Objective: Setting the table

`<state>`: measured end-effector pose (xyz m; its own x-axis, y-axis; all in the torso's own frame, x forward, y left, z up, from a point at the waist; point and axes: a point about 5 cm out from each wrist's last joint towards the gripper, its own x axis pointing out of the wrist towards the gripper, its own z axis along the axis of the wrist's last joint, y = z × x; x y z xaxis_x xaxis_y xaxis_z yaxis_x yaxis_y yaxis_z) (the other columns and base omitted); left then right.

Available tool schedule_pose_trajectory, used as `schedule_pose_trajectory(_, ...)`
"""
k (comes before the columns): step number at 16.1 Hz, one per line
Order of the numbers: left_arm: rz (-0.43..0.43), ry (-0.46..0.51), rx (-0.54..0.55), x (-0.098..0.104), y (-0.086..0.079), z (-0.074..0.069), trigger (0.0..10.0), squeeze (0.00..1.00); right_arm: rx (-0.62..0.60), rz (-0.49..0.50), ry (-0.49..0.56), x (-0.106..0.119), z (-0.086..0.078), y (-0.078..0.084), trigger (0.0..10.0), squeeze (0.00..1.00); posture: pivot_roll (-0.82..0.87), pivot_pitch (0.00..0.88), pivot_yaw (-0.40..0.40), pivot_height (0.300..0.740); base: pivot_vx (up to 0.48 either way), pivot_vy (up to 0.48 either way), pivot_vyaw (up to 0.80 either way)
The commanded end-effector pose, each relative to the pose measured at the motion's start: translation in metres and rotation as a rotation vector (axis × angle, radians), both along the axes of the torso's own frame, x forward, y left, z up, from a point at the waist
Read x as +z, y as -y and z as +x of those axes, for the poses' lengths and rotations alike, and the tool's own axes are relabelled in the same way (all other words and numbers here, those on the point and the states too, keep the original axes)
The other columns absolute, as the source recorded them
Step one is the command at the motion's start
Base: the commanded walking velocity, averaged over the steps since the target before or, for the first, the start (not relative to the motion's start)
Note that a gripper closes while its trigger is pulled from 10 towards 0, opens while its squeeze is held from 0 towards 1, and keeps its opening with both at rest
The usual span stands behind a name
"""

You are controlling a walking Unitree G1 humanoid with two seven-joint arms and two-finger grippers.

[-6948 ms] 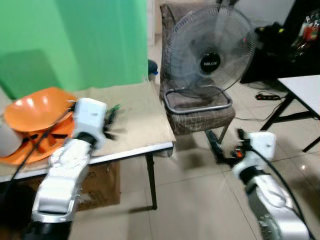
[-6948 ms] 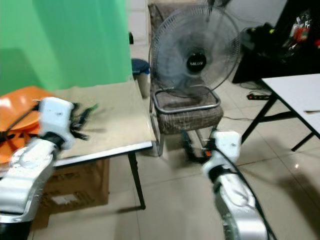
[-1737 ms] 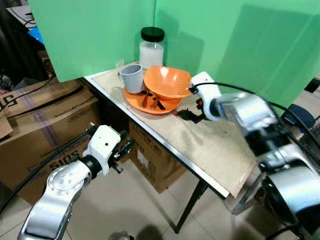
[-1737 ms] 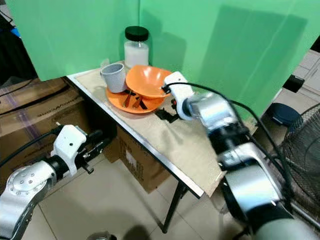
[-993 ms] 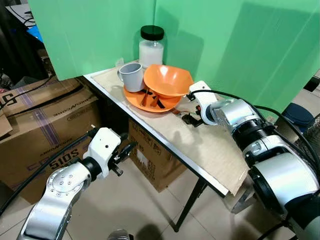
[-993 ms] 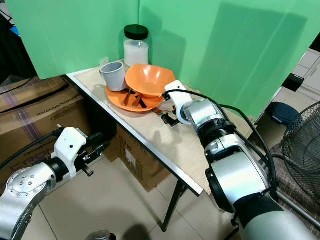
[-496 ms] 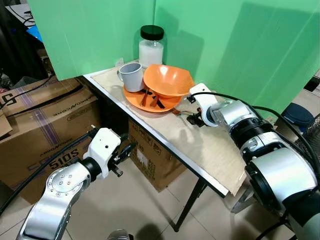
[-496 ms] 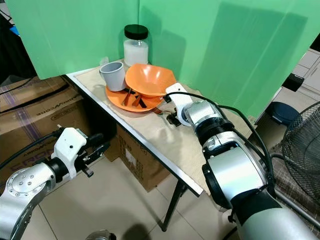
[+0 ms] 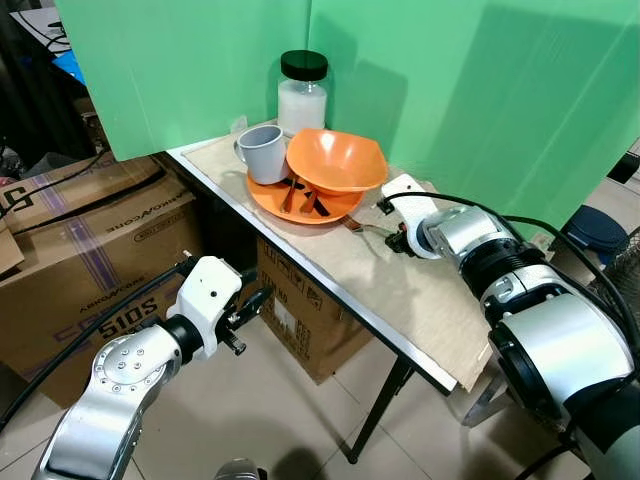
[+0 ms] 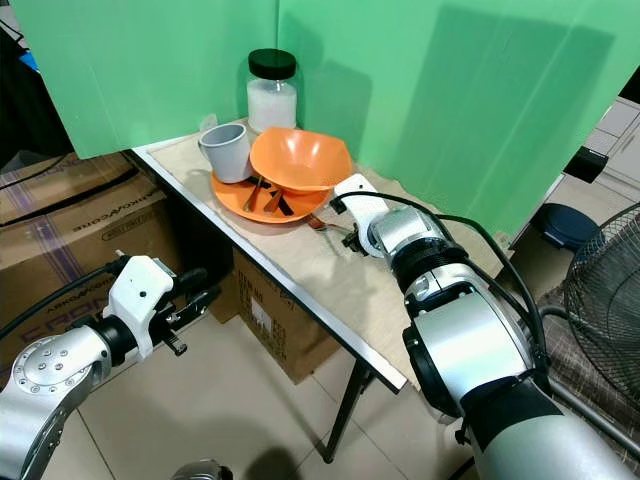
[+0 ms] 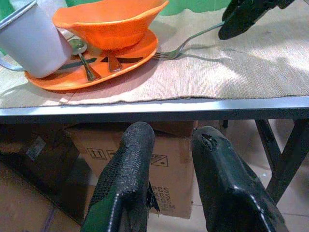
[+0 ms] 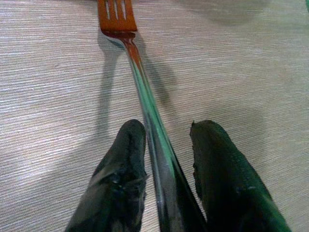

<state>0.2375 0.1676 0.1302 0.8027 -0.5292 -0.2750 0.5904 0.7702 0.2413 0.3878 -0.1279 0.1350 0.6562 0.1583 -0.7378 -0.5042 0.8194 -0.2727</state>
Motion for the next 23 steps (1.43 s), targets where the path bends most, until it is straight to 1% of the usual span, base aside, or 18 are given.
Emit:
schedule_pose_trajectory(1, -0.002, 0.000, -0.019, 0.002, 0.003, -0.001, 10.0, 0.00, -0.002, -0.016, 0.013, 0.004, 0.002, 0.002, 0.0, 0.00, 0.14, 0.000, -0.099, 0.740, 0.000, 0.000, 0.00)
schedule_pose_trajectory(8, 0.001, -0.004, -0.023, 0.002, 0.003, -0.002, 10.0, 0.00, 0.009, -0.044, 0.001, -0.003, 0.000, 0.004, 0.0, 0.00, 0.14, 0.000, -0.099, 0.740, 0.000, 0.000, 0.00)
schedule_pose_trajectory(16, 0.001, -0.004, -0.027, 0.002, 0.002, -0.001, 10.0, 0.00, 0.043, -0.044, 0.012, -0.001, 0.001, 0.009, 0.0, 0.00, 0.13, 0.000, -0.090, 0.740, 0.000, 0.000, 0.00)
schedule_pose_trajectory(17, 0.010, -0.001, -0.029, 0.002, 0.003, -0.001, 10.0, 0.00, 0.041, -0.043, 0.017, -0.002, 0.001, 0.010, 0.0, 0.00, 0.13, 0.000, -0.089, 0.740, 0.000, 0.000, 0.00)
schedule_pose_trajectory(19, 0.012, -0.001, -0.033, 0.001, 0.003, 0.000, 10.0, 0.00, 0.051, -0.014, 0.070, -0.001, 0.002, 0.006, 0.0, 0.00, 0.13, 0.000, -0.088, 0.740, 0.000, 0.000, 0.00)
schedule_pose_trajectory(20, 0.012, 0.001, -0.032, 0.002, 0.004, 0.000, 10.0, 0.00, 0.052, 0.052, 0.119, 0.001, 0.004, 0.001, 10.0, 0.00, 0.13, 0.000, -0.091, 0.740, 0.000, 0.000, 0.00)
schedule_pose_trajectory(21, 0.013, 0.003, -0.031, 0.002, 0.004, 0.000, 10.0, 0.00, 0.043, 0.099, 0.160, 0.002, 0.006, -0.001, 10.0, 1.00, 0.13, 0.000, -0.091, 0.740, 0.000, 0.000, 0.00)
schedule_pose_trajectory(22, 0.013, 0.004, -0.031, 0.002, 0.004, 0.000, 10.0, 0.00, 0.040, 0.109, 0.171, 0.002, 0.006, -0.001, 10.0, 1.00, 0.13, 0.000, -0.091, 0.740, 0.000, 0.000, 0.00)
schedule_pose_trajectory(23, 0.012, 0.009, -0.027, 0.003, 0.004, 0.000, 10.0, 0.00, 0.031, 0.165, 0.201, 0.002, 0.006, -0.004, 10.0, 1.00, 0.13, 0.000, -0.091, 0.740, 0.000, 0.000, 0.00)
